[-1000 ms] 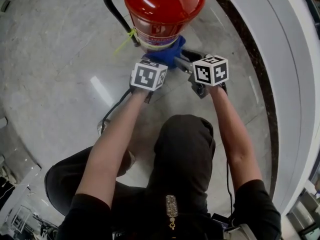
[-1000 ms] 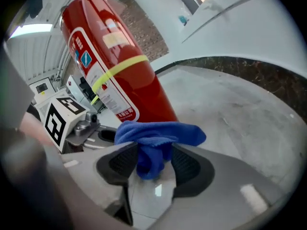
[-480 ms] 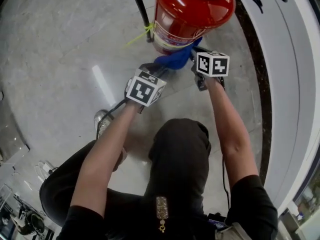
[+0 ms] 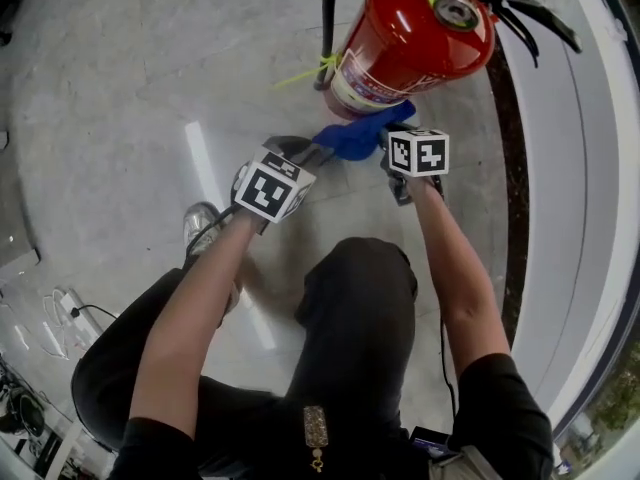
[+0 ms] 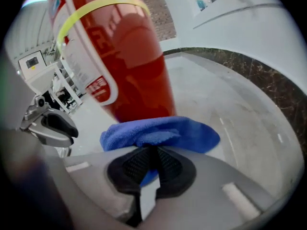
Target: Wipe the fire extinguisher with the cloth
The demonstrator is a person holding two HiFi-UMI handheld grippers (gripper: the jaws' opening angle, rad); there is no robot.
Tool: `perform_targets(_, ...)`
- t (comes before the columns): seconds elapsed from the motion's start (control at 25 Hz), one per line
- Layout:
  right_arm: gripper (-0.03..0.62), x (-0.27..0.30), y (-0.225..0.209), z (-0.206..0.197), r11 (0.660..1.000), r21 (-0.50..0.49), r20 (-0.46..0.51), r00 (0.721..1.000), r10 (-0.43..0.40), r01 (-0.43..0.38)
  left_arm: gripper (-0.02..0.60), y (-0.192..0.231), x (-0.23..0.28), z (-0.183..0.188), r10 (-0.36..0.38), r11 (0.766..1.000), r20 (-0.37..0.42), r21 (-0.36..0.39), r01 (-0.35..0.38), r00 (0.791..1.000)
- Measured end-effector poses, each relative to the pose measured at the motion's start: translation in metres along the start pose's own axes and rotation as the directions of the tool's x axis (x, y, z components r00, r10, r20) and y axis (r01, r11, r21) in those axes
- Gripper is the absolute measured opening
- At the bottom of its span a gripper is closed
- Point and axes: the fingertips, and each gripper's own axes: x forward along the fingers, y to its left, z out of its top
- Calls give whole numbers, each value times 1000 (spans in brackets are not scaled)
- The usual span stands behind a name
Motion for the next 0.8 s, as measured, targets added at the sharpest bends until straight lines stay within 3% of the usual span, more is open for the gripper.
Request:
perform_targets(0.12, 9, 10, 43, -4, 991, 75, 16, 994, 111, -112, 81, -9, 2, -5, -15, 1000, -6, -17, 15, 1000)
perform_targets(0.24, 9, 25, 70, 7, 961, 219, 68, 985, 159, -170, 81, -12, -4, -13, -8, 1000, -7, -26, 8, 1000)
perform_targets(0.44, 9, 47, 91, 22, 911, 373, 171, 978, 120, -176, 67, 10, -30, -21, 75, 997, -2, -10, -75, 997)
perform_targets(0.64, 9, 62, 94, 36, 818, 546, 284, 958, 26, -184, 67, 25, -56, -25, 129, 992, 0, -10, -129, 992)
perform_targets(0.8, 9, 64, 105, 58, 782, 568, 371, 928, 33, -255, 67, 36, -69, -23, 159, 987, 3, -20, -159, 987)
